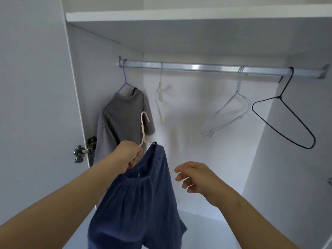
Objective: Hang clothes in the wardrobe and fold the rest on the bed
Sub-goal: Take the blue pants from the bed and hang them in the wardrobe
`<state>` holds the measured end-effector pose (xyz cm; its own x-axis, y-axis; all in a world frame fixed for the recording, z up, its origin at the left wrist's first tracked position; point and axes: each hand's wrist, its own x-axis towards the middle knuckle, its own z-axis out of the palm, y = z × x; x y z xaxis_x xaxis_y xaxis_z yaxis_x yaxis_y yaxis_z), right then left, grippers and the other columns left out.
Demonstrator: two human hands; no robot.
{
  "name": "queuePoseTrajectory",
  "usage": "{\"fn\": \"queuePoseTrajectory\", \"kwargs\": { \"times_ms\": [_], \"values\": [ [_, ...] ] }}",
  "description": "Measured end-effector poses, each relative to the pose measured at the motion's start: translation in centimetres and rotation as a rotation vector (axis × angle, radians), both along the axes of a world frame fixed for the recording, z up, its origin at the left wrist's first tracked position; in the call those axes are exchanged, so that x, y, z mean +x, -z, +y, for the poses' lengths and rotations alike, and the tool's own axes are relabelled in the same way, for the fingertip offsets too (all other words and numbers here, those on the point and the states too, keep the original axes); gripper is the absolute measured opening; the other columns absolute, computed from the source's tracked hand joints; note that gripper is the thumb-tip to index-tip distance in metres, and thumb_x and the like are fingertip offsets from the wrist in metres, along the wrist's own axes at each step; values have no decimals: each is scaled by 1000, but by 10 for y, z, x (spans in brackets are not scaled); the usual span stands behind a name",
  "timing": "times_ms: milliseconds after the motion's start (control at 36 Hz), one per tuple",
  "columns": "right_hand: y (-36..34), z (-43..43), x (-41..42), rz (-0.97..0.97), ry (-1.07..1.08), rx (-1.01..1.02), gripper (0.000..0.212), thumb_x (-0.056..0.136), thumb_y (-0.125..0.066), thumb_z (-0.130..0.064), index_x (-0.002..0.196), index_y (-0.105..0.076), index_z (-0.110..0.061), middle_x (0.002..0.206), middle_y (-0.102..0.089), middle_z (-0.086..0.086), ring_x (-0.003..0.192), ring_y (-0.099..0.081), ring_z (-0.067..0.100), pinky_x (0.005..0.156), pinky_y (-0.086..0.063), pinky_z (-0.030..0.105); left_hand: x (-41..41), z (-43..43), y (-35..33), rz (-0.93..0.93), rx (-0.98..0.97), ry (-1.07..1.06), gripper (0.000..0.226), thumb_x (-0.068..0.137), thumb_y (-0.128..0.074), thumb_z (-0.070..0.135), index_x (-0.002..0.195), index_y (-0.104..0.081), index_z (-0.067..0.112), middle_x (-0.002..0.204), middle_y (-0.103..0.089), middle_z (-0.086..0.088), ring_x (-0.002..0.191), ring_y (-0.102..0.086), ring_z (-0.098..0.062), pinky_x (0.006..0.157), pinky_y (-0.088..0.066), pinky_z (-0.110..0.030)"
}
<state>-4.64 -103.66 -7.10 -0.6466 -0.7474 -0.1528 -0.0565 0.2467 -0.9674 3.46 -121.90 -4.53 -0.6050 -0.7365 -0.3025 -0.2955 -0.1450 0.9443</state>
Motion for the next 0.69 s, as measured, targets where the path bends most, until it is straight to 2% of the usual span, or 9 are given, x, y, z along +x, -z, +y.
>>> {"fn": "queuePoseTrajectory", "kwargs": {
  "times_ms": [56,139,194,417,472,583,695],
  "values": [
    [-3,-6,-4,2,3,-20,16,93,-53,-20,95,-67,-12,73,-66,0,60,-54,13,58,-47,20,-2,-3,-7,-9,-8,-28,35,98,-35,7,64,-45,9,29,-38,4,22,-27,-4,28,-14,-12],
    [-5,-15,-13,15,11,-34,15,94,-53,-20,96,-66,-12,77,-66,2,61,-55,14,55,-47,18,-8,-13,-12,0,-61,-83,34,99,-34,8,67,-48,8,56,-40,-2,45,-28,-11,29,-17,-13],
    [-8,-21,-19,18,11,-56,15,94,-53,-19,94,-66,-12,77,-66,3,62,-55,14,56,-48,19,-13,-21,-16,21,-95,-111,35,99,-33,7,68,-49,8,61,-39,-3,49,-27,-12,29,-17,-11],
    [-30,-57,-50,-9,67,-159,9,91,-57,-17,89,-65,-12,78,-65,7,64,-55,16,59,-48,24,-42,-61,-51,41,-167,-108,36,98,-35,7,65,-49,9,61,-41,-2,43,-31,-9,27,-18,-9],
    [-39,-68,-62,2,93,-206,8,92,-57,-18,91,-63,-13,78,-64,8,61,-54,16,57,-47,24,-54,-75,-61,65,-205,-95,36,98,-34,6,65,-49,8,61,-41,-3,48,-29,-10,27,-17,-9],
    [-56,-93,-86,23,181,-283,8,95,-53,-20,96,-59,-15,77,-63,7,56,-51,15,51,-42,24,-79,-104,-78,133,-246,-53,35,97,-35,8,64,-48,8,53,-43,-2,46,-29,-10,29,-17,-9],
    [-69,-120,-104,19,215,-309,6,95,-51,-19,97,-57,-16,73,-61,6,51,-49,14,47,-40,22,-107,-137,-96,168,-255,-20,36,99,-34,9,65,-47,8,61,-42,-4,48,-29,-11,29,-17,-7]
  ]
}}
